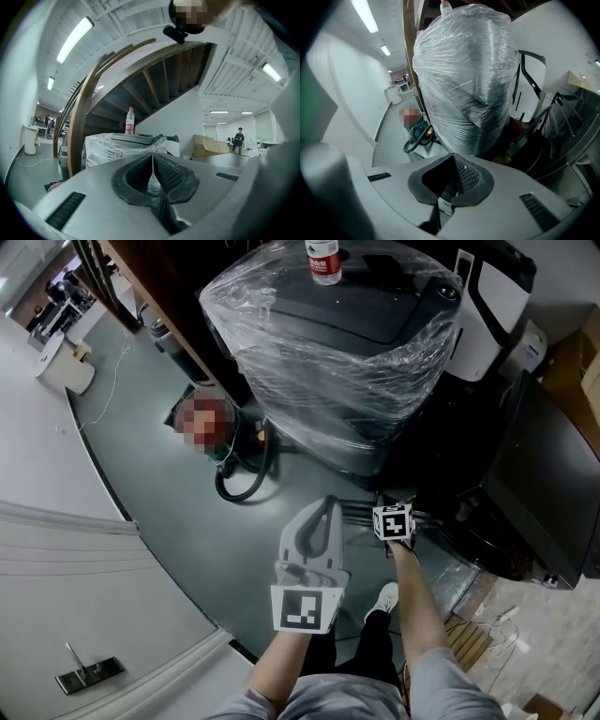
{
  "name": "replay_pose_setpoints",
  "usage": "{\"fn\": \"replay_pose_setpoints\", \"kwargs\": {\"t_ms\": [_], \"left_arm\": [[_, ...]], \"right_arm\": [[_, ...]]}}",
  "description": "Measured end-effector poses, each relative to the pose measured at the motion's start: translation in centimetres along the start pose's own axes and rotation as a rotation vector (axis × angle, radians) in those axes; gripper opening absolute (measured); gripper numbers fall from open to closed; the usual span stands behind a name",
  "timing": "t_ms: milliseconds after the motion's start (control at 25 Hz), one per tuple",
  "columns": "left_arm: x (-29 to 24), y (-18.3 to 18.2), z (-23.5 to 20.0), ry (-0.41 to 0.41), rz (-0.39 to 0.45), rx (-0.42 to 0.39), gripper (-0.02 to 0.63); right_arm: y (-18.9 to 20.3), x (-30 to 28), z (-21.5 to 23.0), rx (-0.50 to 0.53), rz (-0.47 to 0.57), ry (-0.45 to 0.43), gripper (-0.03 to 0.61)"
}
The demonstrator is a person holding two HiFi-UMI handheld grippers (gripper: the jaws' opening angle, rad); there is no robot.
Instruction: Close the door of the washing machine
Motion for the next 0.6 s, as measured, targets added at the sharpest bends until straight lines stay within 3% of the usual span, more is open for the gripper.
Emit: {"fn": "replay_pose_setpoints", "kwargs": {"t_ms": [600], "left_arm": [[-0.6, 0.8, 2.8, 0.055, -0.006, -0.004, 0.005]], "right_arm": [[4.5, 3.4, -3.5, -0.023, -0.003, -0.013, 0.000]]}}
Point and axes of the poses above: the fingertips, and each gripper's own axes: x backward along the fingers, z to its right, y out of its underside, the point moved 5 cm from there along x, backward along the fingers, and after that the axes turned 15 degrees about x, right-handed, at the moved point
